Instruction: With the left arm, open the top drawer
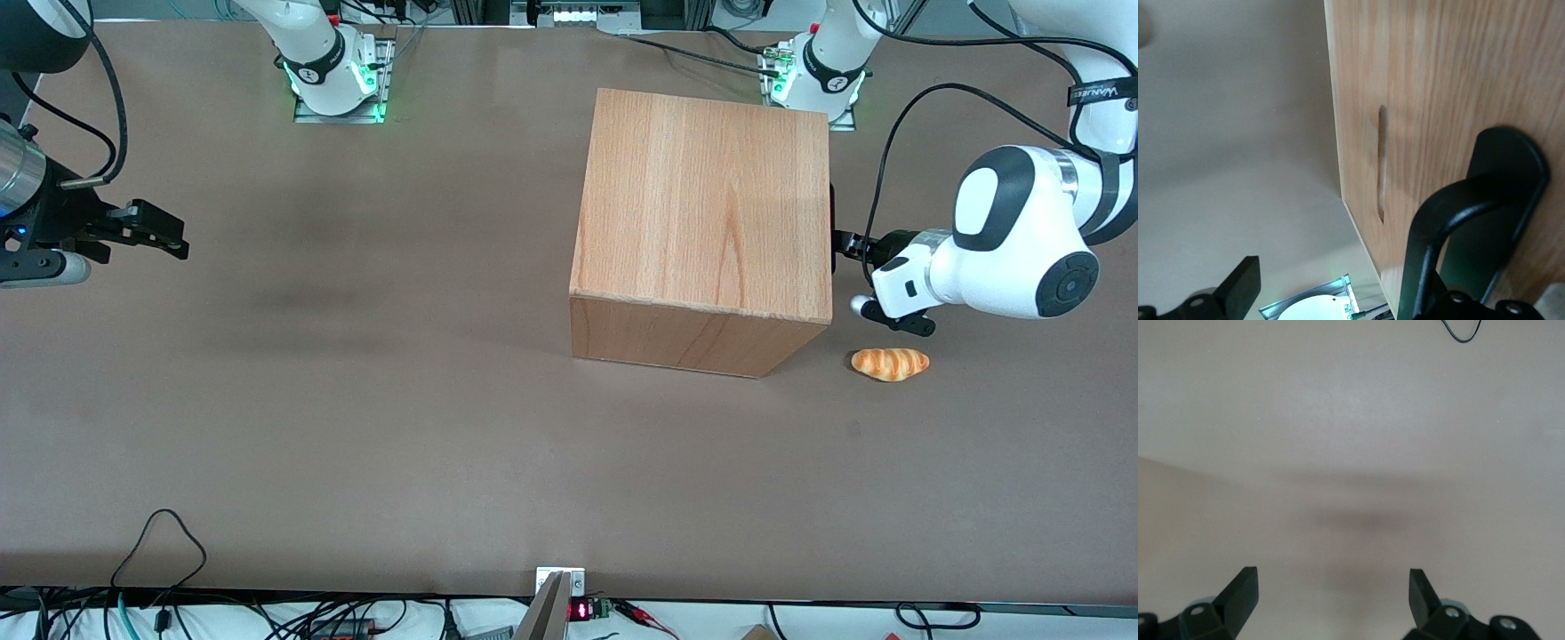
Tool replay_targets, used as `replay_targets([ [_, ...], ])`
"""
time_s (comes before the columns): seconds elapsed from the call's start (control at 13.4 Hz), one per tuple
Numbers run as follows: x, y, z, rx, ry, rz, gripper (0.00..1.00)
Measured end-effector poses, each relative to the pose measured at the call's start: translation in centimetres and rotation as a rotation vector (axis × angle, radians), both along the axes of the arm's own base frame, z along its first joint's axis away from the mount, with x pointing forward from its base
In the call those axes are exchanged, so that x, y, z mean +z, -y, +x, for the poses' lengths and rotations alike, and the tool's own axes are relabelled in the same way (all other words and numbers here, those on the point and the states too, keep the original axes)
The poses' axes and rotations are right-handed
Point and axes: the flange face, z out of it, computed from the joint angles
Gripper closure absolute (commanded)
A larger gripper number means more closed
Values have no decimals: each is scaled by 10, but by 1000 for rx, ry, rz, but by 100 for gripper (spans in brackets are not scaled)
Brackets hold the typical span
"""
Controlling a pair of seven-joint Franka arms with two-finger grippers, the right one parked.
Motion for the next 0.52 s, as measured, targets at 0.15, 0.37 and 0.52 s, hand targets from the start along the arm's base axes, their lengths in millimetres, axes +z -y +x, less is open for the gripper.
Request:
replay_targets([
  [0.15,0,-15,2,27,4,1,0],
  [0.37,0,-39,3,50,10,11,0],
  [0.52,0,-54,3,74,10,15,0],
])
